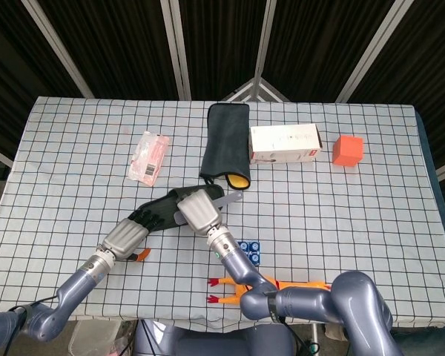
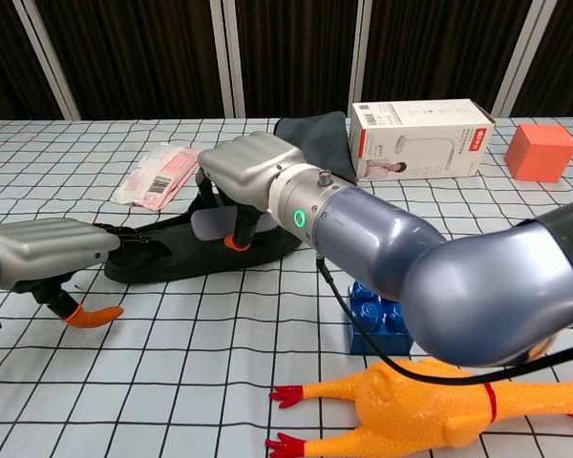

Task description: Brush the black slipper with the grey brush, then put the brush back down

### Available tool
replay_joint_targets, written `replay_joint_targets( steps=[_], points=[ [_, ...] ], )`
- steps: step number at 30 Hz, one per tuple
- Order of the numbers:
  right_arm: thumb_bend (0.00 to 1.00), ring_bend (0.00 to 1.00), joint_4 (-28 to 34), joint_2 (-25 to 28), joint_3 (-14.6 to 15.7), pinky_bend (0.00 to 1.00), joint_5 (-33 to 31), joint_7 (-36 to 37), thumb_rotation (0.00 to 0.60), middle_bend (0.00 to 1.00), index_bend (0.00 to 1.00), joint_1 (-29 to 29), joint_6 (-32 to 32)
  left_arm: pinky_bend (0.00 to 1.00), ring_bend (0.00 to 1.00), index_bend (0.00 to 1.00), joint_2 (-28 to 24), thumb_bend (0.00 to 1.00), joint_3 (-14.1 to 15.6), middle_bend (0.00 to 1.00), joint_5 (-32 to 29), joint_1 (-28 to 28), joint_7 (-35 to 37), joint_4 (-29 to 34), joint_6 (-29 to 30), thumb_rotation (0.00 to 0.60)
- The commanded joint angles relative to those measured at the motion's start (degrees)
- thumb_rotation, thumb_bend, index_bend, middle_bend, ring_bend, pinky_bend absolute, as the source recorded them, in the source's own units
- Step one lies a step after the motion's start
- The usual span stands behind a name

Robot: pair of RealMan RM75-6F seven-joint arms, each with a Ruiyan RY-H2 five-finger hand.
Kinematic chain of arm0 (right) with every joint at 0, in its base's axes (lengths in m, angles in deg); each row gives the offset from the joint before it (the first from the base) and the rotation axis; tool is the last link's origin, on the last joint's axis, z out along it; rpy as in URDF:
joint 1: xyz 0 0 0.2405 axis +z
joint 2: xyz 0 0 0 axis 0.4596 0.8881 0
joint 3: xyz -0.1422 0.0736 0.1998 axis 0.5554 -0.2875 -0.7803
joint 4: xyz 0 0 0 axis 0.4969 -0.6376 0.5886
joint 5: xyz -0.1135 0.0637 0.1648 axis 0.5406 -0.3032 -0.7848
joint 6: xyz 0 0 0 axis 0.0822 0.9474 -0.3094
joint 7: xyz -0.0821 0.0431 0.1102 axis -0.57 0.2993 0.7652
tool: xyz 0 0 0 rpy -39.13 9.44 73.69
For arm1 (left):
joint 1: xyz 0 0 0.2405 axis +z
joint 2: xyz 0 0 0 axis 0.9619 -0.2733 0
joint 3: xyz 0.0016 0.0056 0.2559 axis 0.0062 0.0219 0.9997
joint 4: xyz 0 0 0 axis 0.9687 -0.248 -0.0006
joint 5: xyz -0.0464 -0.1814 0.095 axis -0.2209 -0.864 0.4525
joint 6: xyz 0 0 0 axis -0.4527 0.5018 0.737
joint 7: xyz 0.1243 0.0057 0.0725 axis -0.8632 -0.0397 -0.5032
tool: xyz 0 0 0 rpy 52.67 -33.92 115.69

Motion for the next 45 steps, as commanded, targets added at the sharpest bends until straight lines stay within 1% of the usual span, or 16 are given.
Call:
replay_joint_targets(
  steps=[1,16,21,23,24,27,29,32,35,37,39,42,45],
  points=[
    [0.74,0.52,-0.9,0.1,0.0,0.57,-0.4,0.4,0.600,0.54,0.70,-0.4,-0.3,0.08,0.00,0.00,-0.1,0.59,0.1,0.07,-0.2,0.0,-0.2,0.0,0.1,0.462],
    [0.74,0.52,-1.7,1.2,0.2,0.57,-0.3,-0.6,0.600,0.54,0.70,-1.1,0.0,0.08,0.00,0.00,-0.6,0.59,0.5,0.07,-0.2,0.0,-0.5,0.9,0.7,0.459],
    [0.74,0.52,0.4,3.0,0.4,0.57,0.1,-2.0,0.600,0.54,0.70,-2.0,1.7,0.08,0.00,0.00,-0.9,0.59,0.4,0.06,0.7,0.1,0.1,1.5,1.4,0.445],
    [0.74,0.52,1.8,4.1,0.5,0.57,0.1,-2.8,0.600,0.54,0.70,-2.6,2.7,0.08,0.00,0.00,-0.8,0.57,0.4,0.03,2.4,0.3,1.1,1.5,2.4,0.432],
    [0.74,0.52,2.6,4.7,0.5,0.57,0.0,-3.3,0.600,0.54,0.70,-2.9,3.1,0.08,0.00,0.00,-0.7,0.55,0.4,0.02,3.7,0.5,1.9,1.4,3.1,0.429],
    [0.74,0.52,4.8,6.4,0.3,0.57,-0.9,-4.8,0.600,0.54,0.70,-3.7,4.3,0.08,0.00,0.00,0.0,0.40,0.7,0.00,10.1,1.3,6.7,-0.3,6.9,0.423],
    [0.74,0.52,6.1,7.4,0.2,0.57,-1.7,-5.8,0.600,0.54,0.70,-4.1,5.0,0.08,0.00,0.00,0.3,0.34,1.2,0.00,14.5,1.8,10.3,-1.5,9.8,0.418],
    [0.75,0.52,7.9,8.8,0.3,0.57,-2.4,-6.9,0.600,0.54,0.70,-4.8,5.9,0.08,0.00,0.00,-0.1,0.30,2.1,0.00,19.3,2.6,14.2,-2.6,13.6,0.410],
    [0.75,0.52,10.6,10.7,0.5,0.57,-3.9,-6.8,0.600,0.54,0.70,-6.3,6.5,0.08,0.00,0.00,-2.1,0.29,2.9,0.00,23.2,4.3,16.9,-2.1,18.8,0.392],
    [0.75,0.52,12.3,12.1,0.7,0.57,-4.9,-7.1,0.600,0.54,0.70,-7.2,7.0,0.08,0.00,0.00,-3.5,0.27,3.3,0.00,24.7,5.6,17.7,-1.7,22.0,0.372],
    [0.75,0.52,13.6,13.8,1.3,0.57,-5.8,-8.0,0.600,0.54,0.70,-8.2,7.7,0.08,0.00,0.00,-5.0,0.25,3.5,0.00,25.3,7.3,18.4,-1.5,24.9,0.373],
    [0.75,0.52,15.2,16.0,2.0,0.57,-7.8,-8.1,0.600,0.54,0.70,-9.7,7.8,0.08,0.00,0.00,-7.4,0.21,3.7,0.00,24.0,9.5,19.3,-0.6,27.1,0.387],
    [0.75,0.52,16.5,18.5,3.2,0.57,-10.6,-6.9,0.600,0.54,0.70,-11.6,6.3,0.08,0.00,0.00,-9.0,0.21,3.8,0.00,23.6,11.1,20.0,-0.4,28.6,0.388]
  ],
)
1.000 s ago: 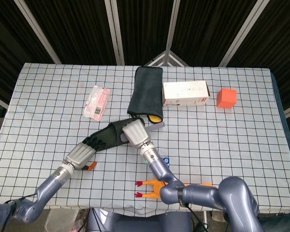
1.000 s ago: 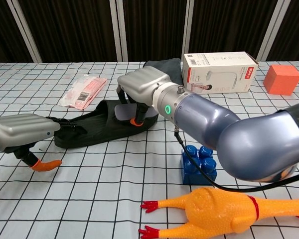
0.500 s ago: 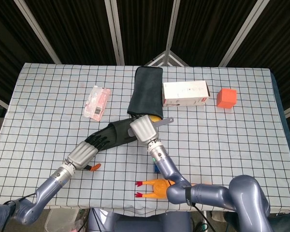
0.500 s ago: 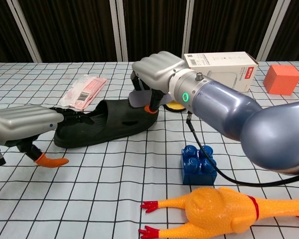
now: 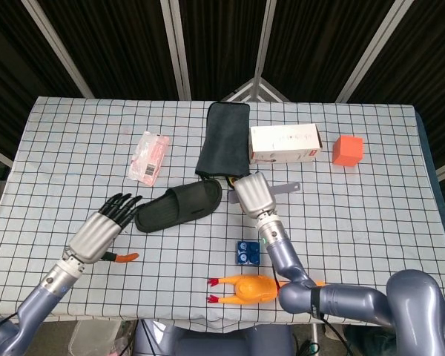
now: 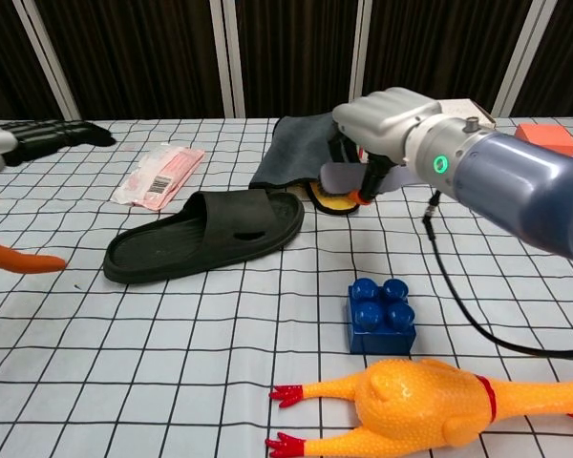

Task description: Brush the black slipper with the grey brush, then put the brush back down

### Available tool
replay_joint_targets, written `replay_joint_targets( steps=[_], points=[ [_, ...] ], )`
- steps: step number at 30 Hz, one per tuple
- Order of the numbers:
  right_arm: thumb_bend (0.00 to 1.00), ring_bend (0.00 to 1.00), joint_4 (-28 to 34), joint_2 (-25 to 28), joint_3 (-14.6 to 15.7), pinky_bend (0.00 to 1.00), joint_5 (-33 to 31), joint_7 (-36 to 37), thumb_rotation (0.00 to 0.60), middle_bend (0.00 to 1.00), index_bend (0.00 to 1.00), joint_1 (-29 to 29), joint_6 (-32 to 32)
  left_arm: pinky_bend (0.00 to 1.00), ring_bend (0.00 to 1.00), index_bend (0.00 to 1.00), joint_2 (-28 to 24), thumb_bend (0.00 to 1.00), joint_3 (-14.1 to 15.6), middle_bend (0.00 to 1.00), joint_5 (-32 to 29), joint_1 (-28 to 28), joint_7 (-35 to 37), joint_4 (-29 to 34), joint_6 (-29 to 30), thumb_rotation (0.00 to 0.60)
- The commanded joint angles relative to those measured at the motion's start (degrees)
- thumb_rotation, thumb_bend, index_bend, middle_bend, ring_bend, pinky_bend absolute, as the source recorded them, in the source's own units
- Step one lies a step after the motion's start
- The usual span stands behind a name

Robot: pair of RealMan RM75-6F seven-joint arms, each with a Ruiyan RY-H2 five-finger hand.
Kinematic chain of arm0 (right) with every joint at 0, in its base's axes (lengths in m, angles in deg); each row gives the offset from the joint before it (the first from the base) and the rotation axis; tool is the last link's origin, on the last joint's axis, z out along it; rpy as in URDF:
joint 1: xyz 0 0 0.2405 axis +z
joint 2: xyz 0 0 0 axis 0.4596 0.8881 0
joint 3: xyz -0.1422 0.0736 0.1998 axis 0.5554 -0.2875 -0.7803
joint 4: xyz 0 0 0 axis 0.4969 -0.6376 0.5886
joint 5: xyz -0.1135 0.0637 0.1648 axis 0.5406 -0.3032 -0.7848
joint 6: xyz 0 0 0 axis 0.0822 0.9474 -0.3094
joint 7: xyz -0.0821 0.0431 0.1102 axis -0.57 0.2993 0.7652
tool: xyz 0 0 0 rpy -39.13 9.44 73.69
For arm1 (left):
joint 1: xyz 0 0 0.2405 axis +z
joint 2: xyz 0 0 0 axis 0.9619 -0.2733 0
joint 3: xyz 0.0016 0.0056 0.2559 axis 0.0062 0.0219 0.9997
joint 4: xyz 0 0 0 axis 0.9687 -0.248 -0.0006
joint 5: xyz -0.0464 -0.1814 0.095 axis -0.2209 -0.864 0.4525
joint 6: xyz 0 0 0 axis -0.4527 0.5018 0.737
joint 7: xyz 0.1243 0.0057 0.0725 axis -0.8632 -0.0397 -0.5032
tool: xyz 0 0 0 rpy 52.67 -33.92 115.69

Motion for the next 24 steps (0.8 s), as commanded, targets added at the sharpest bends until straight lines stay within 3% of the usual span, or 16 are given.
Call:
replay_joint_targets(
  steps=[1,8,17,24],
  points=[
    [0.75,0.52,1.5,3.2,2.0,0.57,-3.0,1.0,0.600,0.54,0.70,-2.4,-1.8,0.08,0.00,0.00,-2.0,0.21,0.3,0.00,-0.3,2.1,1.1,0.1,2.2,0.387],
    [0.75,0.52,-1.8,6.9,5.8,0.57,-4.8,2.1,0.600,0.54,0.70,-4.7,-5.0,0.08,0.00,0.00,-2.3,0.20,-0.2,0.00,-1.1,2.9,1.4,-0.9,1.3,0.390],
    [0.75,0.52,-4.9,9.7,8.2,0.57,-6.5,2.3,0.600,0.54,0.70,-5.5,-8.4,0.08,0.00,0.00,-1.5,0.19,-1.5,0.00,-2.7,2.9,-0.4,-1.0,-1.1,0.389],
    [0.75,0.52,-5.8,10.3,9.1,0.57,-9.3,1.9,0.600,0.49,0.56,-5.0,-10.9,0.08,0.00,0.00,-0.7,0.19,-2.0,0.00,-3.3,2.6,0.1,-2.0,-2.9,0.391]
  ],
)
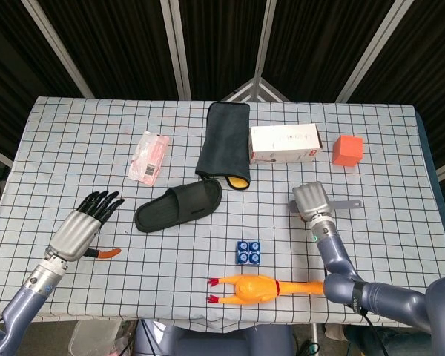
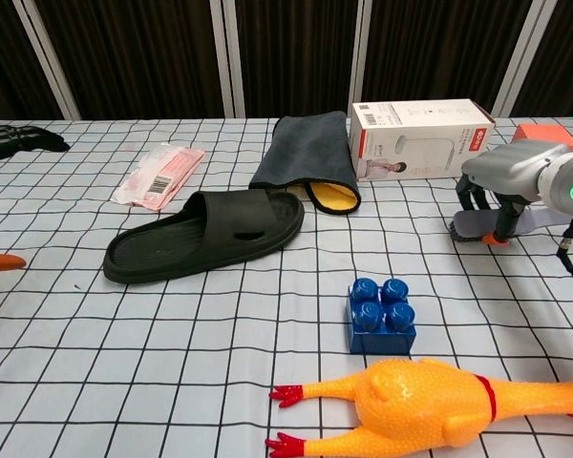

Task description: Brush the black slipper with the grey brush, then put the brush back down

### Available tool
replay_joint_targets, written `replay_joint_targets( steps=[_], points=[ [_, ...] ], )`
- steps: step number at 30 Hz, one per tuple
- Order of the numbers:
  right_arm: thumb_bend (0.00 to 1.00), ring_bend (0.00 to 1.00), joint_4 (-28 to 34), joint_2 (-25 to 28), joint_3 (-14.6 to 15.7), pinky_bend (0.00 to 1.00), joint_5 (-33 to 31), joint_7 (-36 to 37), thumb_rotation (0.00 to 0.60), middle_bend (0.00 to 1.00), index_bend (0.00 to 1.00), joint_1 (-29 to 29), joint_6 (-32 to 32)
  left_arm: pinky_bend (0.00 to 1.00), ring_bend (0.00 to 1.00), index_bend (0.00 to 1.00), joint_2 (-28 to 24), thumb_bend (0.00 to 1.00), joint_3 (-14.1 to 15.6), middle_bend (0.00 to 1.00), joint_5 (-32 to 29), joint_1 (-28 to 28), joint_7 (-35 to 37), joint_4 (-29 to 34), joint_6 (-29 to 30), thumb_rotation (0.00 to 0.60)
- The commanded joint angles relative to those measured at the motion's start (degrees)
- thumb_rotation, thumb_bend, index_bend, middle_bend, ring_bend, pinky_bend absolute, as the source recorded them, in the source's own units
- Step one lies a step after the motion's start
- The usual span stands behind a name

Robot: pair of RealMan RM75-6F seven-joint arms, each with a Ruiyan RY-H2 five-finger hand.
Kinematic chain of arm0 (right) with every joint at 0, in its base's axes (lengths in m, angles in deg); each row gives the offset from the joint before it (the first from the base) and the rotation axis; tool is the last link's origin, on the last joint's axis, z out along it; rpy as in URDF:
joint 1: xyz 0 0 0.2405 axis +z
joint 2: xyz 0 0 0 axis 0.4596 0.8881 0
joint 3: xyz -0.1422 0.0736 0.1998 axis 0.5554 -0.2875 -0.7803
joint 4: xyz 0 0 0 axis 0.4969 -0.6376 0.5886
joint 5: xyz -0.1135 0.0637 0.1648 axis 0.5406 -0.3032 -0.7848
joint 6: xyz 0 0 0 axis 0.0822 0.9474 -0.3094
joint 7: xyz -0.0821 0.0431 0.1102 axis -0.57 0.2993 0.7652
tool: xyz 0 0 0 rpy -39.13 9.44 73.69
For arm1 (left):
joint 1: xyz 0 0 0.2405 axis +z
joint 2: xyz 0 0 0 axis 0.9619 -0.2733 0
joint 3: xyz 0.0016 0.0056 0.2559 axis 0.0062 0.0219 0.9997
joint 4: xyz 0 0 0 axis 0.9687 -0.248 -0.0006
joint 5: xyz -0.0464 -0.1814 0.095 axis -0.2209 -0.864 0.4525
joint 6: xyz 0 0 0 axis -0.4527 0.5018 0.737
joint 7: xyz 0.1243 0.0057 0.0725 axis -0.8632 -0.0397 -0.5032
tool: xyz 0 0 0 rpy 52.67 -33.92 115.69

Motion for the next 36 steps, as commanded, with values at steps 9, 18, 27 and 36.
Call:
replay_joint_targets(
  steps=[9,18,27,36],
  points=[
    [0.75,0.40,0.1,0.2,1.5,0.55,-0.5,-1.1,0.600,0.29,0.06,0.8,0.3,0.08,0.00,0.00,0.2,0.17,-0.3,0.00,0.2,0.1,0.9,-0.7,-0.9,0.391],
    [0.58,0.25,8.8,3.6,2.1,0.47,-0.2,-3.8,0.600,0.12,0.00,0.6,5.5,0.08,0.00,0.00,-0.9,0.14,-0.2,0.00,1.3,1.3,1.7,0.3,0.9,0.392],
    [0.45,0.02,31.9,16.2,10.5,0.15,28.1,9.7,0.600,0.03,0.00,-14.3,28.3,0.08,0.00,0.00,-3.9,0.07,1.9,0.00,-0.8,11.2,0.4,3.8,12.1,0.396],
    [0.41,0.00,24.2,20.5,23.6,0.05,46.6,27.6,0.600,0.00,0.00,-37.5,50.4,0.08,0.00,0.00,-4.3,0.05,4.3,0.00,0.4,19.1,3.5,1.7,20.0,0.395]
  ],
)
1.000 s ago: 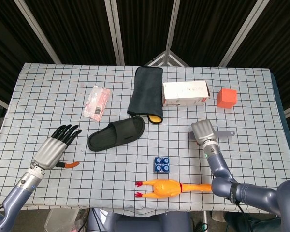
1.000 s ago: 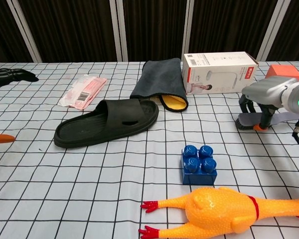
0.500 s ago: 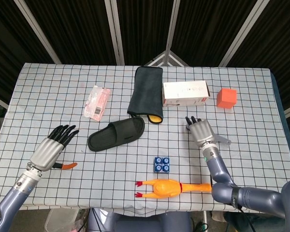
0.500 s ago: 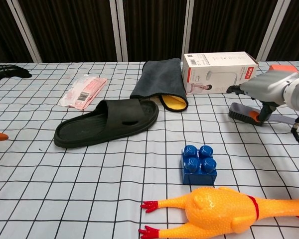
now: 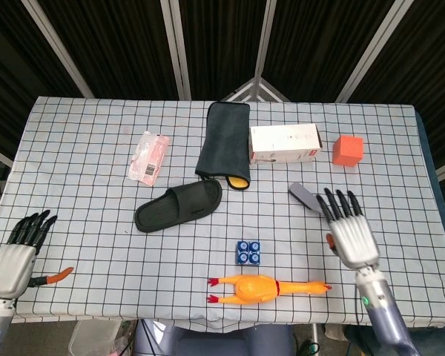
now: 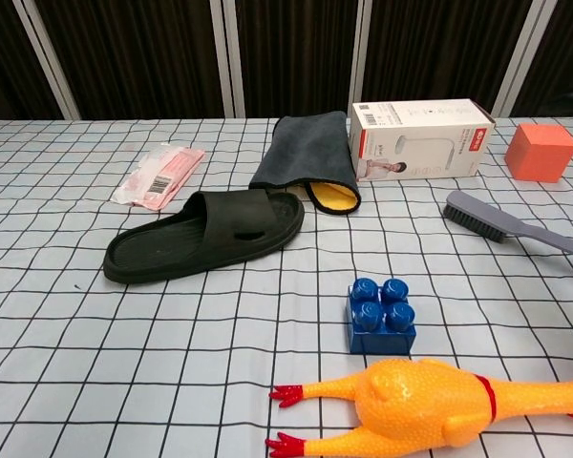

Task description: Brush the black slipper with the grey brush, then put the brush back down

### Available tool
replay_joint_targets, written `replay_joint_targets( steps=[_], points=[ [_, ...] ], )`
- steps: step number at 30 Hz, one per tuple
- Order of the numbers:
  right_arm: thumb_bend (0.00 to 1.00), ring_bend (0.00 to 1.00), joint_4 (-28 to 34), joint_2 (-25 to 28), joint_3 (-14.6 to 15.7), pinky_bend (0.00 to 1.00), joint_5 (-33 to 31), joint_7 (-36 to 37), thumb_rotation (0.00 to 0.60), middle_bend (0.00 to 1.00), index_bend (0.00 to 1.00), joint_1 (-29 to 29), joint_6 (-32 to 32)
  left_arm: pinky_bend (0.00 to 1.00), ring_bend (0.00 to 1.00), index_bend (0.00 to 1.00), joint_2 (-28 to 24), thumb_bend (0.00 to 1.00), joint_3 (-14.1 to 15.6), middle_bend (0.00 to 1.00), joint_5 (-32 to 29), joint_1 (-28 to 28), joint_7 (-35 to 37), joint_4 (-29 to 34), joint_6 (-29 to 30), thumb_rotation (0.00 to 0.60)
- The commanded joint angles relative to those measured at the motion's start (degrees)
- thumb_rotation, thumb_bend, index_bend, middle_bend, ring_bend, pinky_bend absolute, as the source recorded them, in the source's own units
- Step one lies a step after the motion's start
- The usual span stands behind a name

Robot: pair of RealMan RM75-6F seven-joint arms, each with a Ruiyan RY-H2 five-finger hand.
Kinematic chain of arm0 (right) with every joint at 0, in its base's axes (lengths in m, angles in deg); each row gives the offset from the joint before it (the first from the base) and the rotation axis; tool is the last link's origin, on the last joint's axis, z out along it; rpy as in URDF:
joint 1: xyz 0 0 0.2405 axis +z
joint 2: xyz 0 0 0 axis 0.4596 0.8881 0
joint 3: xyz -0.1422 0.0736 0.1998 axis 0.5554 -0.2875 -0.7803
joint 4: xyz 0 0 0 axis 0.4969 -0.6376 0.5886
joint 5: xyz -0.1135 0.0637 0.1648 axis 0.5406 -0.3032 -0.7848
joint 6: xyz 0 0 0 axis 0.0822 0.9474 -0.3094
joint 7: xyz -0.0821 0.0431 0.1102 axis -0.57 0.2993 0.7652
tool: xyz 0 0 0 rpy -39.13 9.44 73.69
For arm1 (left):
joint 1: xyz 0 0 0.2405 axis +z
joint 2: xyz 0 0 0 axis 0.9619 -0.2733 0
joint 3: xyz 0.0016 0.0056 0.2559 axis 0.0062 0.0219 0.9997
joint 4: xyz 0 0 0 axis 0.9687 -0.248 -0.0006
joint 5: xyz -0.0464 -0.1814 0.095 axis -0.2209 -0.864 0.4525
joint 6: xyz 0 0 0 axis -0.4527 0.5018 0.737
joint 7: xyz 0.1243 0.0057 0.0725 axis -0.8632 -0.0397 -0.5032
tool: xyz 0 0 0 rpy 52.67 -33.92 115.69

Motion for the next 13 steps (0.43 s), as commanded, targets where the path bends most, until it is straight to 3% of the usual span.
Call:
replay_joint_targets(
  steps=[1,3,13],
  points=[
    [0.40,0.00,-4.9,3.7,8.6,0.04,7.5,14.2,0.600,0.00,0.00,-16.2,13.1,0.08,0.00,0.00,-0.4,0.05,0.6,0.00,1.9,1.8,0.4,-0.6,2.8,0.395],
    [0.39,0.00,-7.8,3.6,9.2,0.02,5.9,17.9,0.600,0.00,0.00,-19.2,12.9,0.08,0.00,0.00,-0.4,0.05,0.8,0.00,3.0,2.4,0.3,-0.8,3.6,0.395],
    [0.39,0.00,-8.8,4.5,7.4,0.01,10.6,15.7,0.600,0.00,0.00,-22.8,12.4,0.08,0.00,0.00,0.0,0.04,0.2,0.00,5.0,3.8,-2.8,-2.0,4.3,0.390]
  ],
)
